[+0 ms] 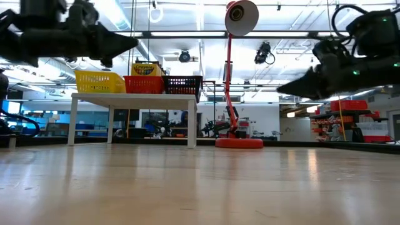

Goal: Pick & Place Office Desk Supplies
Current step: Return to Home Position

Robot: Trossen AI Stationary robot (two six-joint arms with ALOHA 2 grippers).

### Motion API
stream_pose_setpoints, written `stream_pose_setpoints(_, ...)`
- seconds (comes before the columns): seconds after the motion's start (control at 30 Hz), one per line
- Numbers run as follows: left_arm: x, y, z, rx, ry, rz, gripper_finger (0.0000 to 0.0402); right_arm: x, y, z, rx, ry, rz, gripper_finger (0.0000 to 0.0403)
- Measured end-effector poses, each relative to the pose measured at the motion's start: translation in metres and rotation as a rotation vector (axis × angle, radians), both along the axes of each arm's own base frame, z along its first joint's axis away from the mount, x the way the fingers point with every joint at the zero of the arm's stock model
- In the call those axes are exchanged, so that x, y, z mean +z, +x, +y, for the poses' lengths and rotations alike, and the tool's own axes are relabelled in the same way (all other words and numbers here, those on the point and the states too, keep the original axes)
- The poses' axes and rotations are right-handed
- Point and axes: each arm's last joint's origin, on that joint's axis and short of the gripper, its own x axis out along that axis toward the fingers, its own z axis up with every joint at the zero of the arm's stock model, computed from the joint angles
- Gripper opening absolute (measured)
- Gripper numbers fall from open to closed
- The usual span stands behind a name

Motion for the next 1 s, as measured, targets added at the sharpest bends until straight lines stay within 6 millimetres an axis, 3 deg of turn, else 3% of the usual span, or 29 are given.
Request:
stream_pose_setpoints(0.23,-0.012,-0.021,-0.003,0.006,-0.014,-0.048,0.0008,0.004,-0.012,0.003,0.033,0.121,0.028,0.0001)
stream_pose_setpoints(0.37,-0.019,-0.024,-0.003,0.002,-0.058,0.030,0.0006,0.012,-0.016,0.011,0.092,0.080,-0.005,0.0001)
stream_pose_setpoints(0.63,-0.014,-0.037,-0.003,0.057,-0.034,-0.004,0.0007,0.021,-0.031,0.013,0.079,0.019,-0.008,0.0000)
stream_pose_setpoints(1.0,-0.023,-0.056,-0.002,0.188,-0.075,0.047,0.0009,0.032,-0.067,0.009,0.048,0.023,-0.117,0.0000)
